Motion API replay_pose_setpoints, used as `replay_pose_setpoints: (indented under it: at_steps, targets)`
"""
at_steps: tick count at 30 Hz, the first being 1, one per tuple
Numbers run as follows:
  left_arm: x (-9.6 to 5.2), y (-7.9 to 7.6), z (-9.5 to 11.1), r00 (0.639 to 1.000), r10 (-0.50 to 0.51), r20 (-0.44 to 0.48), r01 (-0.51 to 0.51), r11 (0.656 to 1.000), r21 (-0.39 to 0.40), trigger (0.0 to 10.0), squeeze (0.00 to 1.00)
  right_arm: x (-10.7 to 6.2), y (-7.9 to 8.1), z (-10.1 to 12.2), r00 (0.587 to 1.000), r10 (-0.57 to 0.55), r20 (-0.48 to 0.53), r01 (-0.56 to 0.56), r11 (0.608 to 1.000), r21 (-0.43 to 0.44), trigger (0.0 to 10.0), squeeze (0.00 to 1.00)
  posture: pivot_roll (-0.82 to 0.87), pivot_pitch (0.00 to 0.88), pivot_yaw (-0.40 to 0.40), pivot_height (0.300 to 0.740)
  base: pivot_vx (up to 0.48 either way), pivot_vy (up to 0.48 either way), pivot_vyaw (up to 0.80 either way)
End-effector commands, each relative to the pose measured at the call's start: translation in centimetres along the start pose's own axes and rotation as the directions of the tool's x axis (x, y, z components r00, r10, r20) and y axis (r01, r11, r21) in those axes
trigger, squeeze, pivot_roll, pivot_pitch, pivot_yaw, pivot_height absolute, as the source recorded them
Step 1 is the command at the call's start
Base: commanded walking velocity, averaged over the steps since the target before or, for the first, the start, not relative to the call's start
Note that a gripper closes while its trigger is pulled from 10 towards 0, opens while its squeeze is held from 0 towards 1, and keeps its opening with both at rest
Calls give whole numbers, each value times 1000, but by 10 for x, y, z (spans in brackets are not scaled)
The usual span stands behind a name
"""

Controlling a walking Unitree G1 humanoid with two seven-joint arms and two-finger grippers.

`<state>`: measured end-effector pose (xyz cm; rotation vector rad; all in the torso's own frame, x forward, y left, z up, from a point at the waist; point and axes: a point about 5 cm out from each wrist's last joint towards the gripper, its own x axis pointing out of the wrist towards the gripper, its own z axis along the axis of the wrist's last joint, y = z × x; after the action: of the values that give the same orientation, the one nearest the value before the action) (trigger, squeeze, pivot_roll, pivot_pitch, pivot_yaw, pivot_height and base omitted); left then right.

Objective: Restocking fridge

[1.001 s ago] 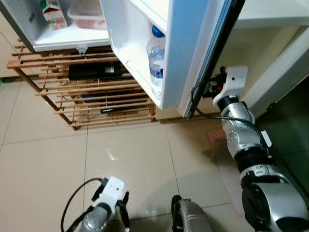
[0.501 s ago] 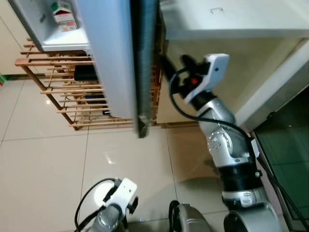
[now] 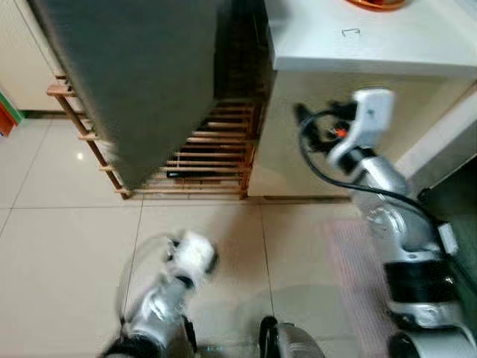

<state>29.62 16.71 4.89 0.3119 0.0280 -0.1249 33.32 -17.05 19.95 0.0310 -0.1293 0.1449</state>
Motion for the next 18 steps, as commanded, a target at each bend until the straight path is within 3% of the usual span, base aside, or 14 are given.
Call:
replay_pose_setpoints:
  at_steps: [1, 4, 5, 7, 8, 10, 12, 14, 18]
  targets:
    - [3, -15, 19, 997, -33, 67, 37, 998, -56, 10000, 0, -5, -7, -3, 998, -58, 28, 60, 997, -49, 10000, 0, 67, 91, -31, 740, 0, 0, 0]
    - [18, -9, 63, 975, 22, 220, -5, 997, -77, 10000, 0, -18, -17, -16, 991, -125, 36, 128, 989, -74, 10000, 0, 72, 79, -25, 740, 0, 0, 0]
    - [20, -6, 75, 965, 37, 260, -15, 996, -87, 10000, 0, -23, -16, -24, 994, -104, 22, 105, 992, -66, 10000, 0, 74, 77, -24, 740, 0, 0, 0]
    - [21, -4, 83, 959, 44, 280, -16, 995, -99, 10000, 0, -27, -14, -30, 996, -84, 9, 85, 994, -62, 10000, 0, 75, 76, -24, 740, 0, 0, 0]
    - [19, -1, 93, 951, 42, 307, -8, 994, -110, 10000, 0, -35, -11, -41, 998, -59, -31, 59, 998, -4, 10000, 0, 77, 72, -18, 740, 0, 0, 0]
    - [17, 0, 96, 950, 39, 310, -4, 994, -111, 10000, 0, -36, -11, -45, 997, -56, -46, 58, 998, 21, 10000, 0, 79, 70, -16, 740, 0, 0, 0]
    - [10, 0, 101, 945, 40, 324, -22, 998, -58, 10000, 0, -45, 3, -57, 995, 39, -92, -31, 996, 83, 10000, 0, 84, 66, -15, 740, 0, 0, 0]
    - [6, -5, 103, 941, 6, 340, 4, 1000, -29, 10000, 0, -50, 10, -64, 993, 45, -108, -38, 997, 69, 10000, 0, 89, 67, -19, 740, 0, 0, 0]
    - [3, -12, 100, 949, -30, 315, 46, 998, -43, 10000, 0, -52, 14, -67, 994, 23, -104, -17, 998, 52, 10000, 0, 88, 65, -19, 740, 0, 0, 0]
